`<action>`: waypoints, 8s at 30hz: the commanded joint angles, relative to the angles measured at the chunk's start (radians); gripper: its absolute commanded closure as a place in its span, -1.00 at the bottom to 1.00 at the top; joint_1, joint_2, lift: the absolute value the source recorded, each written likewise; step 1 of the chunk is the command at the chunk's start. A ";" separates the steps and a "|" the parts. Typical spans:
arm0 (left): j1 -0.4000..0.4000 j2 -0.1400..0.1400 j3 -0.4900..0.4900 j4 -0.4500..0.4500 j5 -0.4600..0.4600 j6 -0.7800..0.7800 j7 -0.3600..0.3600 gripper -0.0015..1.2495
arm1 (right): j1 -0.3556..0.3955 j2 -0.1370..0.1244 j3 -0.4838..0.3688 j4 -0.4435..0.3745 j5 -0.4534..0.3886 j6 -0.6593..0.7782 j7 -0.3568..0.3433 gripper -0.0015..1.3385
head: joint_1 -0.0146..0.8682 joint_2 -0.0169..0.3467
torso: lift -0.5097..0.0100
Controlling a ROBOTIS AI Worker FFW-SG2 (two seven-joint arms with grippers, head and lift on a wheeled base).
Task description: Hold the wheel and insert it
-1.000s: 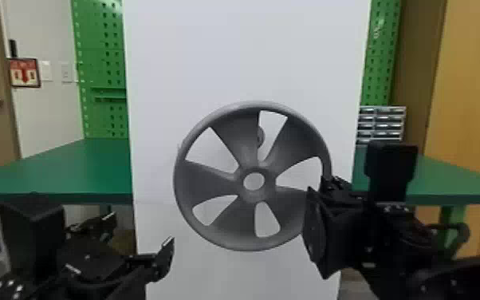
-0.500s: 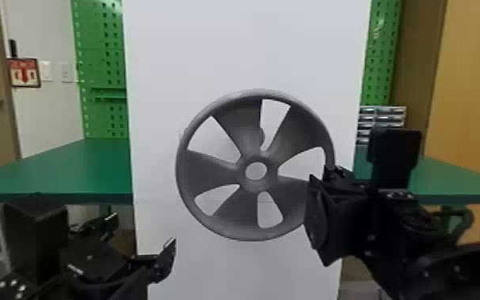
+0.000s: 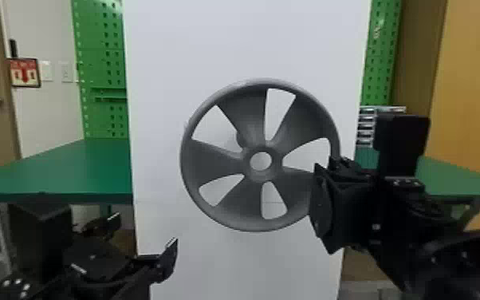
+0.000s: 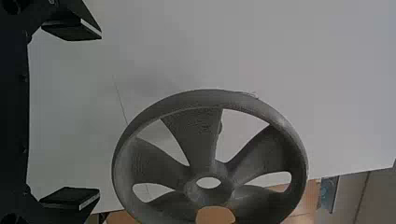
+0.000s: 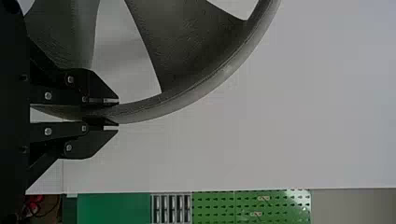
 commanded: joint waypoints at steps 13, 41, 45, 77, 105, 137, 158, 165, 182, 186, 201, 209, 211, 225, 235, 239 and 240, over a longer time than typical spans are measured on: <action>-0.003 0.003 -0.008 0.007 0.001 0.000 0.000 -0.84 | -0.049 0.001 -0.005 0.000 -0.023 0.051 0.000 0.82 | -0.49 -0.86 | -0.74; 0.000 0.003 -0.013 0.008 -0.004 0.000 0.000 -0.84 | -0.146 0.001 0.021 0.003 -0.026 0.143 0.000 0.82 | -0.49 -0.86 | -0.74; 0.000 0.003 -0.013 0.008 -0.004 0.000 0.000 -0.84 | -0.149 0.001 0.020 0.006 -0.023 0.146 -0.002 0.82 | -0.49 -0.86 | -0.74; -0.006 0.003 -0.023 0.019 -0.007 0.000 0.000 -0.84 | -0.194 0.001 0.035 0.078 -0.001 0.128 -0.003 0.82 | -0.49 -0.86 | -0.74; -0.003 0.003 -0.019 0.022 -0.005 -0.002 0.000 -0.84 | -0.235 0.001 0.023 0.164 -0.003 0.108 -0.003 0.82 | -0.49 -0.86 | -0.74; -0.003 0.003 -0.019 0.022 -0.005 -0.002 0.000 -0.84 | -0.286 0.001 -0.002 0.247 0.010 0.083 -0.003 0.82 | -0.49 -0.86 | -0.74; -0.008 0.003 -0.019 0.024 -0.005 -0.002 0.000 -0.84 | -0.309 0.001 -0.002 0.316 0.011 0.053 -0.003 0.82 | -0.49 -0.86 | -0.74; -0.008 0.003 -0.019 0.024 -0.007 -0.002 0.000 -0.84 | -0.304 0.001 -0.005 0.341 0.010 0.033 -0.003 0.82 | -0.49 -0.86 | -0.74; -0.009 0.003 -0.019 0.024 -0.007 -0.002 0.000 -0.84 | -0.330 0.001 0.004 0.407 0.003 -0.003 -0.003 0.82 | -0.49 -0.86 | -0.74; -0.009 0.003 -0.019 0.024 -0.007 -0.002 0.000 -0.84 | -0.335 0.001 0.014 0.423 0.006 -0.013 -0.003 0.82 | -0.49 -0.86 | -0.74; -0.012 0.003 -0.020 0.025 -0.007 -0.002 0.000 -0.84 | -0.356 0.001 0.029 0.482 0.019 -0.044 -0.003 0.82 | -0.49 -0.86 | -0.74; -0.015 0.003 -0.025 0.028 -0.007 -0.003 0.000 -0.84 | -0.367 0.001 0.035 0.514 0.023 -0.058 -0.003 0.82 | -0.49 -0.86 | -0.74; -0.015 0.003 -0.025 0.030 -0.007 -0.003 0.000 -0.84 | -0.370 0.001 0.037 0.520 0.022 -0.062 -0.003 0.82 | -0.49 -0.86 | -0.74; -0.017 0.003 -0.026 0.031 -0.007 -0.005 0.000 -0.84 | -0.387 0.001 0.034 0.537 0.029 -0.076 -0.003 0.82 | -0.49 -0.86 | -0.74; -0.018 0.003 -0.026 0.031 -0.007 -0.008 0.000 -0.84 | -0.402 0.001 0.038 0.560 0.037 -0.096 -0.003 0.82 | -0.49 -0.86 | -0.74; -0.018 0.003 -0.028 0.031 -0.007 -0.008 0.000 -0.84 | -0.410 0.001 0.037 0.577 0.040 -0.102 -0.003 0.82 | -0.49 -0.86 | -0.74; -0.018 0.003 -0.028 0.031 -0.007 -0.008 0.000 -0.84 | -0.412 0.001 0.037 0.578 0.042 -0.105 -0.003 0.82 | -0.49 -0.86 | -0.74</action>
